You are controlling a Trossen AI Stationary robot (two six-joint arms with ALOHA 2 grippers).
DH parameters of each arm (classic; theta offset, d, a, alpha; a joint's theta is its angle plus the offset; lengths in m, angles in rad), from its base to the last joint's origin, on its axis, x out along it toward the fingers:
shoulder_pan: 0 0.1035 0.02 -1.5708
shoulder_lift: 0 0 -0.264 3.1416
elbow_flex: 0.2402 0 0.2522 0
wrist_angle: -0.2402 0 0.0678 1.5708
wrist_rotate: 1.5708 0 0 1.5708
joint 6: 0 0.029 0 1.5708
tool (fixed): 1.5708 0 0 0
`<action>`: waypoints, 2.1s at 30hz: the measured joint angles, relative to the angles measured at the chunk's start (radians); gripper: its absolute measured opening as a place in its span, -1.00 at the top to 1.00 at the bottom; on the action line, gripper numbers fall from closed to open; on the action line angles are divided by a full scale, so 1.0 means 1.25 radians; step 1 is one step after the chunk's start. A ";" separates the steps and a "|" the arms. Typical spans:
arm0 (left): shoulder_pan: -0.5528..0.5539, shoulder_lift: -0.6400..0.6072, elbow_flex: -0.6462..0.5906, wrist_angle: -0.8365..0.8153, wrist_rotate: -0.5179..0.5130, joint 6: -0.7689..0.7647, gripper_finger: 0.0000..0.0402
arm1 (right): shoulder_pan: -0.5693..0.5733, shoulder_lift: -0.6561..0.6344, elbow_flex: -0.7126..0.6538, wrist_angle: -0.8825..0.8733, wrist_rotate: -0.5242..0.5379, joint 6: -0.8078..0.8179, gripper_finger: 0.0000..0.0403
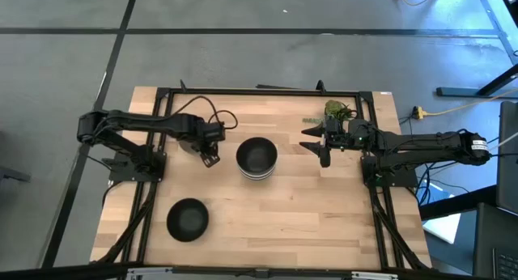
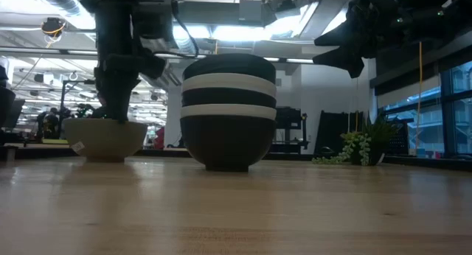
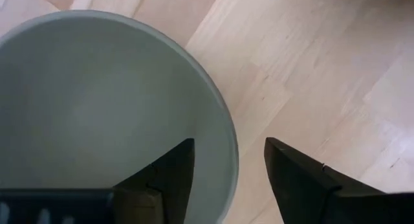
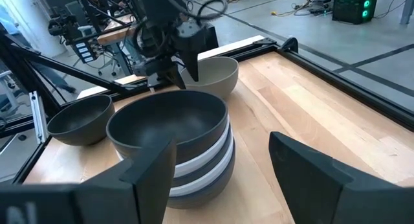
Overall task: Nest bowls inside each other
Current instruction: Stack the gray bowl on top of the black bowl
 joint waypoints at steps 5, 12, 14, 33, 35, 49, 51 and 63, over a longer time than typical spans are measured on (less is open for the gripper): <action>0.000 0.007 0.000 0.013 -0.002 0.012 0.09 | 0.000 0.000 0.000 -0.001 0.000 0.000 -0.23; -0.002 0.007 0.000 0.021 -0.002 0.007 0.09 | 0.000 0.000 0.000 -0.001 0.000 0.000 -0.23; -0.005 0.007 0.000 0.021 -0.002 0.005 0.09 | 0.000 0.000 0.000 -0.001 0.000 0.000 -0.23; -0.027 0.007 0.000 0.019 -0.050 0.026 0.11 | 0.000 0.000 0.000 -0.001 0.001 -0.022 -0.23; -0.027 0.007 0.000 0.019 -0.053 0.026 0.13 | 0.000 0.000 0.000 -0.001 0.001 -0.022 -0.23; -0.027 0.007 0.000 0.018 -0.051 0.025 0.42 | 0.000 0.000 0.000 -0.001 0.001 -0.021 -0.23; -0.027 0.007 0.000 0.018 -0.050 0.025 0.47 | 0.000 0.000 0.000 -0.001 0.001 -0.021 -0.23; -0.028 0.007 0.000 0.015 -0.018 0.020 0.95 | 0.000 0.000 0.000 -0.001 0.001 -0.021 -0.23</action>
